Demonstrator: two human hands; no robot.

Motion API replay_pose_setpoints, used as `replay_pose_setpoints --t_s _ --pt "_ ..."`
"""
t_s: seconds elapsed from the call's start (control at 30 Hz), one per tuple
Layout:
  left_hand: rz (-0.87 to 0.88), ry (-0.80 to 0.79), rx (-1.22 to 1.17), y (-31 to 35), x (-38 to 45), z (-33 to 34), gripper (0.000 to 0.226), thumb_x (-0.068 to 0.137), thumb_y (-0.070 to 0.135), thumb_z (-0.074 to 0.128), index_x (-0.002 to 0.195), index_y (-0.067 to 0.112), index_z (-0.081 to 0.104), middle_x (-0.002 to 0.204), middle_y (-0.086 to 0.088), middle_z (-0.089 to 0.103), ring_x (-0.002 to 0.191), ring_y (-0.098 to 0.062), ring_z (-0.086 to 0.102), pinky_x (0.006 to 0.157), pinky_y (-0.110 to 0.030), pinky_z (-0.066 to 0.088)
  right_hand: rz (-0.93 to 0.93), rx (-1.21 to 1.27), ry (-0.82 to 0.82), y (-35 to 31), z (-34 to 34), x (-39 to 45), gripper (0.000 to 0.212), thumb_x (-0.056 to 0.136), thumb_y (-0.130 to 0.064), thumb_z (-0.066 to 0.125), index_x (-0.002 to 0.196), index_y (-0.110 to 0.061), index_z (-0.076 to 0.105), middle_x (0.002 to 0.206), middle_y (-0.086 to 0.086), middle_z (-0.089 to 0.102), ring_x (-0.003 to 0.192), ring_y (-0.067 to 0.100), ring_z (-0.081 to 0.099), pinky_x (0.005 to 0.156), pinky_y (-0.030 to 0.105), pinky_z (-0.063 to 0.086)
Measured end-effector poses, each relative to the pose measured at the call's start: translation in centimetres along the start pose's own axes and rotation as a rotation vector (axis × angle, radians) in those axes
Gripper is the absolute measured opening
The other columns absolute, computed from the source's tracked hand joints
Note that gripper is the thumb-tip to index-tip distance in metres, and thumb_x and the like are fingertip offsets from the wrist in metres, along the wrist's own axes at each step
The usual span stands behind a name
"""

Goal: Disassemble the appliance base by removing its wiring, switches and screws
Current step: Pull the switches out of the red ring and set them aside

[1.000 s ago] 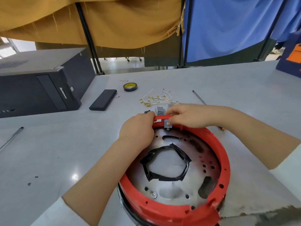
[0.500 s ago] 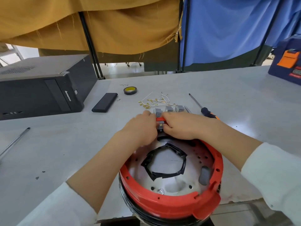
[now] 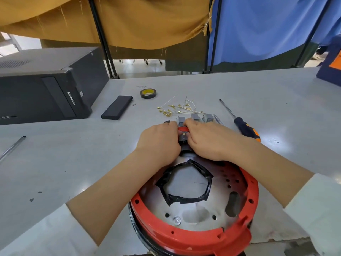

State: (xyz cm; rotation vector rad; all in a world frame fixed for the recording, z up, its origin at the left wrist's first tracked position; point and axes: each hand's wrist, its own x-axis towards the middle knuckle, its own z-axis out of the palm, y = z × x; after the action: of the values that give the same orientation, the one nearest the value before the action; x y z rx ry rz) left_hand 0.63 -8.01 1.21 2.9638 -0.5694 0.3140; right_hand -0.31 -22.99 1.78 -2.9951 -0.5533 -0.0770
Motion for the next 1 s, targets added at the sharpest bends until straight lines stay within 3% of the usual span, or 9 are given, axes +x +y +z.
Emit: replay_pose_setpoints --t_s 0.17,0.37,0.5,0.63,0.8,0.9,1.0 --pt "0.013 0.031 -0.032 -0.3 0.1 0.2 0.008 0.093 0.024 0.038 0.087 0.02 0.035 0.1 -0.008 0.06 0.087 -0.031 0.056 0.062 -0.032 0.028 0.011 0.0 0.01 0.0 0.1 0.3 0.008 0.096 -0.028 0.031 0.093 -0.022 0.027 0.11 0.01 0.057 0.073 0.027 0.044 0.06 0.035 0.029" --pt "0.081 -0.027 -0.085 -1.0 0.1 0.2 0.014 0.096 0.03 0.04 0.095 0.016 0.04 0.111 -0.009 0.058 0.097 -0.033 0.056 0.068 -0.033 0.031 0.007 0.022 0.0 0.2 0.0 0.1 0.007 0.094 -0.029 0.035 0.095 -0.023 0.032 0.103 0.005 0.057 0.059 0.013 0.037 0.05 0.031 0.024" --pt "0.072 -0.016 -0.033 -1.0 0.2 0.1 0.012 0.096 0.026 0.04 0.089 0.019 0.032 0.109 -0.01 0.059 0.096 -0.033 0.056 0.065 -0.033 0.029 -0.005 -0.056 0.003 0.3 0.3 0.1 0.017 0.096 -0.03 0.035 0.106 -0.017 0.036 0.112 0.007 0.056 0.07 0.021 0.041 0.06 0.035 0.032" --pt "0.1 -0.029 -0.009 -1.2 0.4 0.1 0.007 0.096 0.023 0.038 0.092 0.019 0.035 0.108 -0.011 0.06 0.093 -0.033 0.056 0.064 -0.033 0.028 -0.032 -0.082 0.021 0.4 0.4 0.1 0.019 0.097 -0.03 0.035 0.109 -0.016 0.036 0.114 0.007 0.055 0.071 0.023 0.042 0.059 0.034 0.03" --pt "0.102 -0.031 0.041 -1.2 0.7 0.1 0.004 0.094 0.017 0.039 0.097 0.016 0.04 0.105 -0.01 0.059 0.081 -0.03 0.052 0.06 -0.031 0.027 -0.079 -0.161 0.089 0.5 0.8 0.0 0.02 0.097 -0.029 0.036 0.111 -0.015 0.038 0.113 0.008 0.055 0.081 0.032 0.057 0.056 0.034 0.028" --pt "0.07 -0.004 0.111 -0.8 0.5 0.0 0.011 0.09 0.011 0.04 0.1 0.017 0.041 0.101 -0.008 0.059 0.071 -0.026 0.044 0.057 -0.03 0.026 -0.095 -0.239 0.132 0.4 1.1 0.0 0.021 0.096 -0.027 0.038 0.113 -0.015 0.039 0.108 0.008 0.055 0.075 0.031 0.057 0.053 0.033 0.024" --pt "0.055 -0.006 0.163 -0.5 0.3 0.0 0.019 0.088 0.01 0.042 0.106 0.015 0.043 0.104 -0.007 0.058 0.085 -0.031 0.057 0.057 -0.03 0.026 -0.078 -0.302 0.14 0.1 1.2 -0.1 0.02 0.094 -0.025 0.04 0.112 -0.015 0.039 0.104 0.007 0.054 0.059 0.026 0.042 0.045 0.031 0.015"
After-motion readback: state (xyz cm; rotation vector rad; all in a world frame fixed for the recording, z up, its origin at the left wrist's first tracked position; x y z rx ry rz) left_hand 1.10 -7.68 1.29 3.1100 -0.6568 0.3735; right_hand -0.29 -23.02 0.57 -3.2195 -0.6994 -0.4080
